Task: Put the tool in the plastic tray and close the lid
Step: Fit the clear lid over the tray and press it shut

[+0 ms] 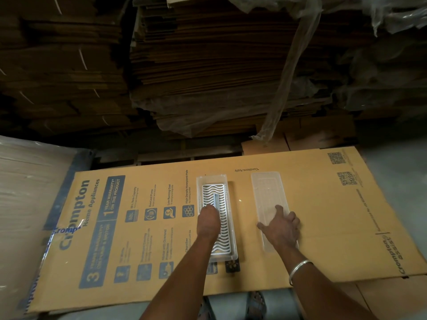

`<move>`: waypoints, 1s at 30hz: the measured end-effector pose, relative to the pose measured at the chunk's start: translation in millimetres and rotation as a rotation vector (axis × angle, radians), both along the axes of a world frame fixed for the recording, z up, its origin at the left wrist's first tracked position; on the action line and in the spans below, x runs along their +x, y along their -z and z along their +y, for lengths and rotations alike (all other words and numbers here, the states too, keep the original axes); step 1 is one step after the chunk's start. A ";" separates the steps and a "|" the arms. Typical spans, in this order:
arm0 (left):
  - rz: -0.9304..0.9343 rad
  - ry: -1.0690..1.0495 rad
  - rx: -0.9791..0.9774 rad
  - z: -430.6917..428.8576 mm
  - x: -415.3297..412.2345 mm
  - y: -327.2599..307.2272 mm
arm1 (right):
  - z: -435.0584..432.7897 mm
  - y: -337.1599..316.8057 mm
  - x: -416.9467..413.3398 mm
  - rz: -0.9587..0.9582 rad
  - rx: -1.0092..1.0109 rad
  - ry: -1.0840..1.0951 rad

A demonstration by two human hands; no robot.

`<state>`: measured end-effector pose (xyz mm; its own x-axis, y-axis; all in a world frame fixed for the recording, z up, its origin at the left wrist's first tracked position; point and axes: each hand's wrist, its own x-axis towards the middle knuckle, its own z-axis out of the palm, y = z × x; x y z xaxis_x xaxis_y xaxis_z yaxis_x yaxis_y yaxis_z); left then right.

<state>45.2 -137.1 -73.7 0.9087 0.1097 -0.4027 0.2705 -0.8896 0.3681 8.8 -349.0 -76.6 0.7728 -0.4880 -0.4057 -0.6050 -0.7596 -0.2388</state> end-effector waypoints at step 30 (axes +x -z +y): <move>-0.290 -0.450 -0.412 51.0 -35.6 -29.5 | 78.6 -84.1 -2.0 -0.160 0.067 -0.147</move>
<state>9.6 -86.1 -44.2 0.8882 0.3924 -0.2390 0.4206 -0.4852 0.7666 6.8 -270.4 7.5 0.8908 -0.3414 -0.2999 -0.4392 -0.8161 -0.3756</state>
